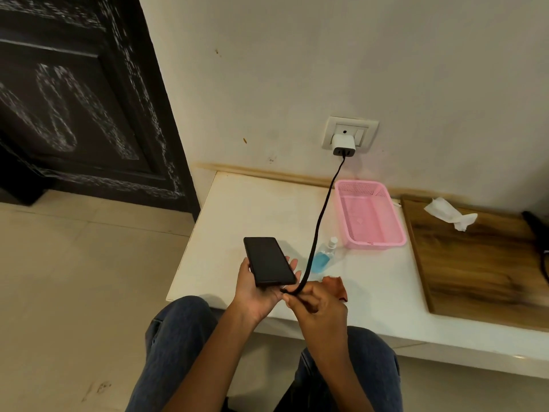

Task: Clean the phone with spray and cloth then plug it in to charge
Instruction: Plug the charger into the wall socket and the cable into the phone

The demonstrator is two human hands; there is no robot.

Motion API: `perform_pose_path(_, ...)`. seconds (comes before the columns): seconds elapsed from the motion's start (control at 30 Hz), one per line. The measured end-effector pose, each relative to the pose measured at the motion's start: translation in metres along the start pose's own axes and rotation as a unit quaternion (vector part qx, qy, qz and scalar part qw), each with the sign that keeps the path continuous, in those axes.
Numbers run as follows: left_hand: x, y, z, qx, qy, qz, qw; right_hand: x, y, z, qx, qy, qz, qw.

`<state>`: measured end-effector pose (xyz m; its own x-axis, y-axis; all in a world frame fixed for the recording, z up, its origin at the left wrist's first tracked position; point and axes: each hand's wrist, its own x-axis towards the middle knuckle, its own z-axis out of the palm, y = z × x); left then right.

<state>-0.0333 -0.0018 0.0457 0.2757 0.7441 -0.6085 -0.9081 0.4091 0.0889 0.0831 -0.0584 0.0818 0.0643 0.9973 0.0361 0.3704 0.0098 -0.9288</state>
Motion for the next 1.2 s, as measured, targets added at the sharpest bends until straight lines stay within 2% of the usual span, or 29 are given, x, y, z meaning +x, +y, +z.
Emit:
perform_pose_path(0.1,0.0,0.001,0.005,0.014,0.019,0.0,1.0,0.003,0.0,0.005,-0.016,0.006,-0.038,0.999)
perform_pose_path(0.3,-0.004,0.001,0.01,0.039,0.01,-0.02,0.999,0.008,0.002,0.007,-0.098,0.033,-0.112,0.988)
perform_pose_path(0.63,-0.003,0.002,0.015,0.069,0.032,-0.021,0.997,0.011,-0.005,0.004,-0.197,0.016,-0.135,0.971)
perform_pose_path(0.77,0.0,0.001,0.017,0.062,0.049,-0.023,0.997,0.013,-0.006,0.004,-0.242,0.04,-0.151,0.958)
perform_pose_path(1.2,0.012,-0.003,0.016,0.05,0.085,-0.005,0.995,0.02,0.013,0.008,-0.265,0.099,-0.232,0.93)
